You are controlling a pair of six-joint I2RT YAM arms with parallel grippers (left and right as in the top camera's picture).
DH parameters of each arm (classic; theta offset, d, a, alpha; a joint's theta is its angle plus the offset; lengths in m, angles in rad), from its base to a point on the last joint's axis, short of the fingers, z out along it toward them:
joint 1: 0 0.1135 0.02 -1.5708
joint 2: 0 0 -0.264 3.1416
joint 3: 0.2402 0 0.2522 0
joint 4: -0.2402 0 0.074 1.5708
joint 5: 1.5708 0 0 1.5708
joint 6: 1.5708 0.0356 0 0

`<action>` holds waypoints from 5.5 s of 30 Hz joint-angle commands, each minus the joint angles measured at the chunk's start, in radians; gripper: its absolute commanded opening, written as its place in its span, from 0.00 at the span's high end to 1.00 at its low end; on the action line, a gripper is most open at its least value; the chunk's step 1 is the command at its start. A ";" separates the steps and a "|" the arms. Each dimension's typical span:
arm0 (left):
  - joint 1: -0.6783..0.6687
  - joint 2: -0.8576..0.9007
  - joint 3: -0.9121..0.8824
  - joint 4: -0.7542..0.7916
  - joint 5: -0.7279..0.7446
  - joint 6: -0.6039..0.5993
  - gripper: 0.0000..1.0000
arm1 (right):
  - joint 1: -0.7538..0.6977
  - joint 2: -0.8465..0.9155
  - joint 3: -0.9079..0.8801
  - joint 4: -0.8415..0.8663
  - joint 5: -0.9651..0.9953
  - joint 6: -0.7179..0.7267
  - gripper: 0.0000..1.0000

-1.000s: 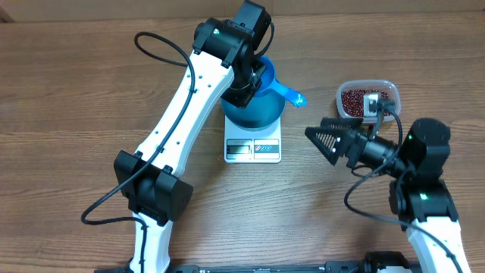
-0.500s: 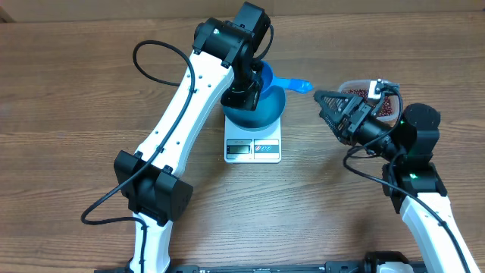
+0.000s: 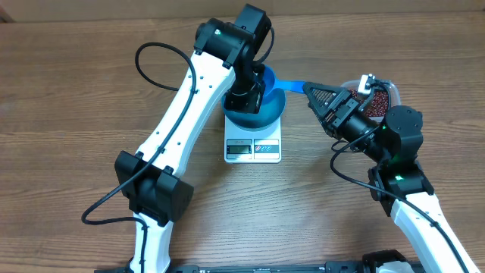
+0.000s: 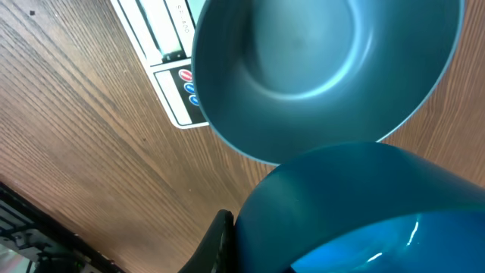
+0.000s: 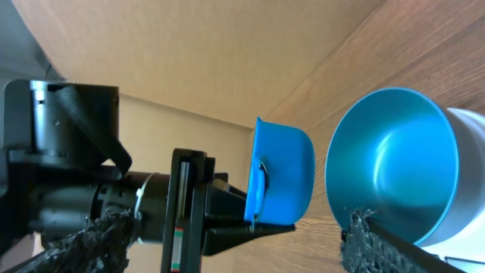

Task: Scoop item into bowl and weigh 150g on scale
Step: 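Reach the right gripper to the scoop handle and grasp it, then release the scoop from the left gripper, keeping it in the right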

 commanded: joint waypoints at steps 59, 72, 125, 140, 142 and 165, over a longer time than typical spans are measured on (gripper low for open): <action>-0.106 -0.018 0.019 0.009 -0.094 -0.008 0.96 | 0.017 0.052 0.015 0.011 0.076 0.004 0.77; -0.116 -0.017 0.019 0.011 -0.094 -0.008 0.96 | 0.017 0.052 0.015 0.012 0.080 0.004 0.82; -0.118 -0.017 0.019 0.023 -0.101 0.067 0.96 | 0.017 0.052 0.015 -0.011 0.047 -0.004 0.96; -0.113 -0.018 0.022 0.058 -0.093 0.158 0.00 | 0.017 0.052 0.015 -0.012 0.049 -0.016 0.96; -0.109 -0.018 0.032 0.059 -0.089 0.191 0.00 | 0.017 0.052 0.015 -0.013 0.049 -0.027 0.96; -0.011 -0.249 0.151 0.003 -0.104 1.107 0.01 | -0.119 0.048 0.016 0.042 -0.008 -0.163 0.96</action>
